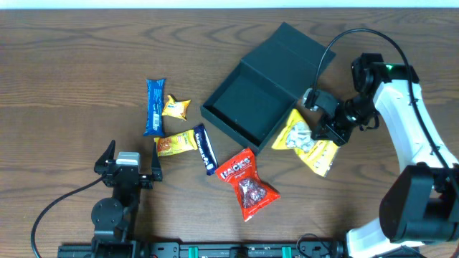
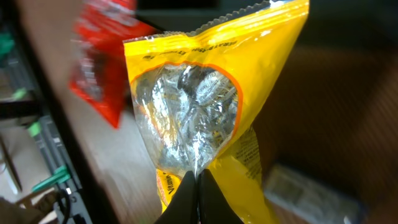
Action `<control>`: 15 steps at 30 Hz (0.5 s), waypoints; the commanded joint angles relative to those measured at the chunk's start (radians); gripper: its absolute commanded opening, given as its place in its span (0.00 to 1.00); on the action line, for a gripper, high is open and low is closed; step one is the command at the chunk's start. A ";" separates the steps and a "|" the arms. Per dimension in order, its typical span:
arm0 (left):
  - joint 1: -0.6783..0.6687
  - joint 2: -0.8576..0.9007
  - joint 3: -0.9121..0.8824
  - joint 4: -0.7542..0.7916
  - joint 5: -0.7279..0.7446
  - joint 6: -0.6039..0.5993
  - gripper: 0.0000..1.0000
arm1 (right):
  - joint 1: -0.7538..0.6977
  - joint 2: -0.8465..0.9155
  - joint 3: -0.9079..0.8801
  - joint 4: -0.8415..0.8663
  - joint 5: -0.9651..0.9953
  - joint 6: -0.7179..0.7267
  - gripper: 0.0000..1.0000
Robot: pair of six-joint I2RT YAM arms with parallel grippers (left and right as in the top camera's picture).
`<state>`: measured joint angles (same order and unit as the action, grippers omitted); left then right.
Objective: Pack container
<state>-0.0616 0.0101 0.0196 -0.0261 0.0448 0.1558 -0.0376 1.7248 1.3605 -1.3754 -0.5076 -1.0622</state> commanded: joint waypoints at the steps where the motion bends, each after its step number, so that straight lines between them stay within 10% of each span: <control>1: 0.003 -0.006 -0.015 -0.050 -0.019 -0.006 0.95 | 0.007 -0.019 0.021 -0.034 -0.182 -0.187 0.01; 15: 0.003 -0.006 -0.015 -0.050 -0.019 -0.007 0.95 | 0.007 -0.019 -0.108 0.002 -0.118 -0.188 0.02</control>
<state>-0.0616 0.0101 0.0196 -0.0261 0.0448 0.1558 -0.0376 1.7248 1.2808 -1.3872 -0.5976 -1.2247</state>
